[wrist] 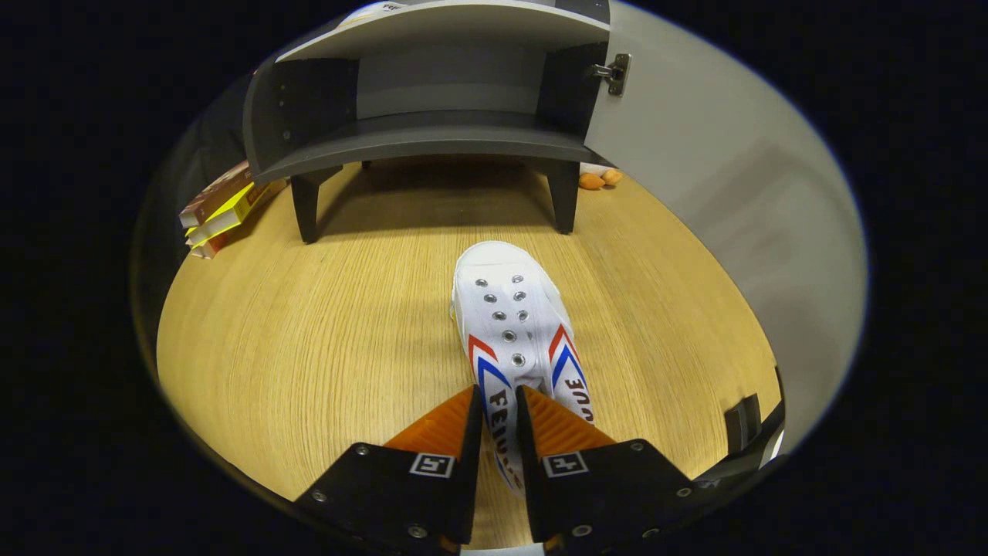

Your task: Open the shoe cabinet door, grab the shoes and put them into the shoe cabinet, then close the shoe cabinet door.

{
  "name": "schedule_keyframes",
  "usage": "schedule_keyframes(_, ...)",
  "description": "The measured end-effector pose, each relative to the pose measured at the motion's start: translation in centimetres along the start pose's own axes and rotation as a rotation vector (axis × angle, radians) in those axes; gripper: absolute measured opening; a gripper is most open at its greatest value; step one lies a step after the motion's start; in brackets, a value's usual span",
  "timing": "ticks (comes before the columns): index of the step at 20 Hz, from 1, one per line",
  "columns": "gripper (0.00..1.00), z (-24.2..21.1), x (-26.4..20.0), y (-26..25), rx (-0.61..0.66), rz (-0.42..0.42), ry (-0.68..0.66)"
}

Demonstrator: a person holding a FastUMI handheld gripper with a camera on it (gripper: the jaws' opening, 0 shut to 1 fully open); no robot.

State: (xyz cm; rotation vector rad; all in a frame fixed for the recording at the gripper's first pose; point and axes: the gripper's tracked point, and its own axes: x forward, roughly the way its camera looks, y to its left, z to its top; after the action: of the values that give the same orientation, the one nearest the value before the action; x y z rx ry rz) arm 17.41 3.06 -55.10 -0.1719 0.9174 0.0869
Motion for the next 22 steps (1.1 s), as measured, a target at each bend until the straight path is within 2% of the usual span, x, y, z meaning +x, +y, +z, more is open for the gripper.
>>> schedule_keyframes(3, 0.11, -0.1, 0.1, 0.4, 0.028, 0.047, 0.005)
schedule_keyframes(4, 0.01, 0.0, 0.0, 0.4, 0.038, 0.047, 0.004)
schedule_keyframes(12, 0.00, 2.6, -3.5, -0.1, 0.057, 0.035, -0.064)
schedule_keyframes(22, 0.00, 7.1, -11.4, -0.9, 0.032, 0.027, -0.168)
